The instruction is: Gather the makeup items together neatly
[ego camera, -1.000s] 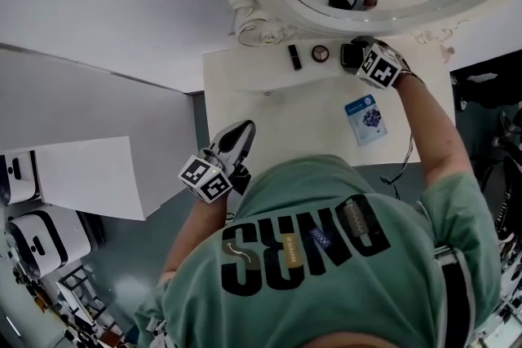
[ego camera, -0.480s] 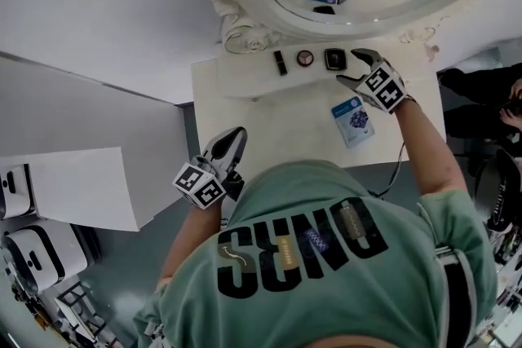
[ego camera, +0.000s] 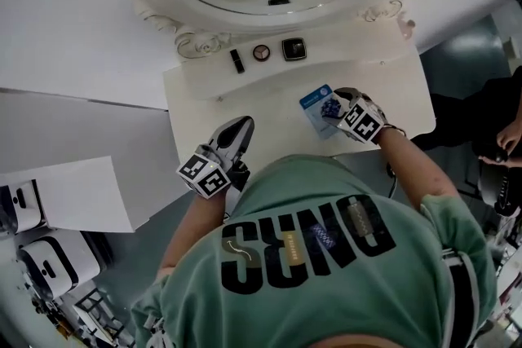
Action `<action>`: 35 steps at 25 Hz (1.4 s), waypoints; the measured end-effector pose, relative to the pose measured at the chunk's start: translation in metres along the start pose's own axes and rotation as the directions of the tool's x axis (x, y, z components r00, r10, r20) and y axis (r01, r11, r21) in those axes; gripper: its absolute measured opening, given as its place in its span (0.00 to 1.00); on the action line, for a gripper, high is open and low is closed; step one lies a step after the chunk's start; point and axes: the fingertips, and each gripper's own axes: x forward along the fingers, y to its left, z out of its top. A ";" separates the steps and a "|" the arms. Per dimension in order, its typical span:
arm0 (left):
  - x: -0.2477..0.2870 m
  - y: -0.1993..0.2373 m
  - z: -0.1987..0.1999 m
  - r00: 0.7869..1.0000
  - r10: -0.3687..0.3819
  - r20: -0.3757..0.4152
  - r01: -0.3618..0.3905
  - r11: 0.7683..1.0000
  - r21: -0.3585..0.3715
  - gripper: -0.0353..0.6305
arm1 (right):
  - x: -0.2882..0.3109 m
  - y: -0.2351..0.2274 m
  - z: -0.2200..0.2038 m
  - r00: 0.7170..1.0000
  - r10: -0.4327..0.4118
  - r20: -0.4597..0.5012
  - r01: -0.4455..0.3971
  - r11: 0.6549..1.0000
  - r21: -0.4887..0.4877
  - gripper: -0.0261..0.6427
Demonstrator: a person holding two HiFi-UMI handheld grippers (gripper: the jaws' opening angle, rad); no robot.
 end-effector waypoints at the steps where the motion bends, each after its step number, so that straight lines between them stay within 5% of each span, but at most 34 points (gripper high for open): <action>1: 0.009 -0.006 -0.004 1.000 0.001 -0.006 -0.001 1.000 -0.005 0.05 | 0.004 0.005 -0.008 1.000 0.016 -0.013 -0.017 0.999 -0.029 0.54; 5: 0.036 -0.029 -0.022 1.000 0.005 -0.028 -0.005 1.000 -0.011 0.05 | 0.023 0.017 -0.025 0.997 0.068 -0.040 -0.072 0.991 -0.109 0.55; 15: 0.060 -0.052 -0.056 0.999 0.037 -0.039 -0.039 0.998 -0.046 0.05 | 0.044 0.018 -0.037 0.990 0.138 -0.031 -0.141 0.984 -0.112 0.58; 18: 0.060 -0.054 -0.057 0.999 0.033 -0.040 -0.035 0.999 -0.041 0.05 | 0.042 0.024 -0.038 0.988 0.151 -0.043 -0.156 0.978 -0.135 0.50; 22: 0.056 -0.051 -0.051 0.999 0.028 -0.030 -0.029 0.999 -0.039 0.05 | 0.037 0.047 -0.041 0.987 0.155 -0.036 -0.159 0.972 -0.172 0.12; 26: 0.045 -0.044 -0.041 1.000 0.016 -0.014 -0.016 0.999 -0.029 0.05 | 0.032 0.054 -0.044 0.990 0.139 -0.031 -0.142 0.983 -0.114 0.10; 30: 0.028 -0.032 -0.028 1.000 0.016 0.004 -0.016 1.000 -0.027 0.05 | 0.003 0.026 -0.013 0.995 0.065 0.072 -0.067 0.998 0.018 0.09; 35: 0.003 -0.013 -0.012 0.999 0.020 0.035 -0.019 1.000 -0.023 0.05 | -0.040 -0.078 0.039 0.977 -0.158 0.146 0.136 0.980 0.145 0.09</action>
